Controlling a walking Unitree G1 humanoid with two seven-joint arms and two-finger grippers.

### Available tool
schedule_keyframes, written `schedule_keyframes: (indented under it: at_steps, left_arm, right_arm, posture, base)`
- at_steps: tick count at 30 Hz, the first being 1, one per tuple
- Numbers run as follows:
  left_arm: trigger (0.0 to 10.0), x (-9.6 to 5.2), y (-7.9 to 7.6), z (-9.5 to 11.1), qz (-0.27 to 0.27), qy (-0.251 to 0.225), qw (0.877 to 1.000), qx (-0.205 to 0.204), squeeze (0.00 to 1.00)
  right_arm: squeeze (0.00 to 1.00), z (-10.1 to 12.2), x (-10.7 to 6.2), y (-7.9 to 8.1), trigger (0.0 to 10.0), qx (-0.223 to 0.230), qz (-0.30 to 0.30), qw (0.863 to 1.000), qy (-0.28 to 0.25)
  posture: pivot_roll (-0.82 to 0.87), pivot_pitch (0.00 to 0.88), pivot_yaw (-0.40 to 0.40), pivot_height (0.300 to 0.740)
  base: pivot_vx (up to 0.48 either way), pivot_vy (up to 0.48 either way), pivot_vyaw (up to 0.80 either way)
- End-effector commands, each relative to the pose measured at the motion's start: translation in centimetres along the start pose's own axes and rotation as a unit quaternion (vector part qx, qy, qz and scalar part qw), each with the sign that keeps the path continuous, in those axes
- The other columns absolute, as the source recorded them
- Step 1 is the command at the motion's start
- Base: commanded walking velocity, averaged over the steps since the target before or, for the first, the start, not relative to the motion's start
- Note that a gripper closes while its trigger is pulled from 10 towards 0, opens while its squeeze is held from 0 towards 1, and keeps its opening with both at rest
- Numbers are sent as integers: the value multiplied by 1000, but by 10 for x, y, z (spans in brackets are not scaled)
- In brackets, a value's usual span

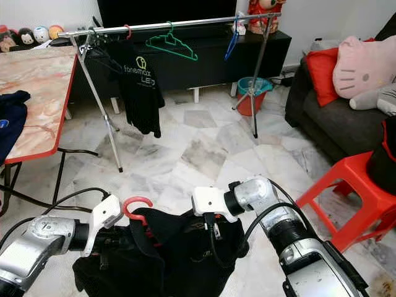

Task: Hang hanger

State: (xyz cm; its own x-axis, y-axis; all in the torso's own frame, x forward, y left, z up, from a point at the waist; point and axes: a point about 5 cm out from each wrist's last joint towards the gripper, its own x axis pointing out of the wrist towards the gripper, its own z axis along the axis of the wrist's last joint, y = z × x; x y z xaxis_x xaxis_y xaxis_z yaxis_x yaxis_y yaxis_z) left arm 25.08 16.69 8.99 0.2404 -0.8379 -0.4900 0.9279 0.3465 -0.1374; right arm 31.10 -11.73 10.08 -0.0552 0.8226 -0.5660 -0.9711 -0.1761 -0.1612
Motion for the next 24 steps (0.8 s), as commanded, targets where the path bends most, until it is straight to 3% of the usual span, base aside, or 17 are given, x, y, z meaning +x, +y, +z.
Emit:
schedule_keyframes:
  at_steps: [1,5,6,24]
  left_arm:
    - [0,-2,3,9,10,-21,1000,4,0]
    - [0,-1,3,9,10,-23,1000,4,0]
    - [0,-1,3,9,11,-23,1000,4,0]
    - [0,-1,8,3,32,-8,999,8,0]
  right_arm:
    - [0,7,4,-4,10000,-12,4,1000,-9]
    - [0,6,6,-3,10000,-4,5,1000,-10]
    - [996,7,6,-3,10000,4,9,1000,-14]
    - [1000,10,-2,-5,10000,-1,31,1000,-3]
  posture:
    - [126,0,-37,740]
    - [129,0,-38,740]
    - [129,0,-38,740]
    - [119,0,-29,740]
  base:
    - [0,0,0]
    - [0,0,0]
    - [0,0,0]
    - [0,0,0]
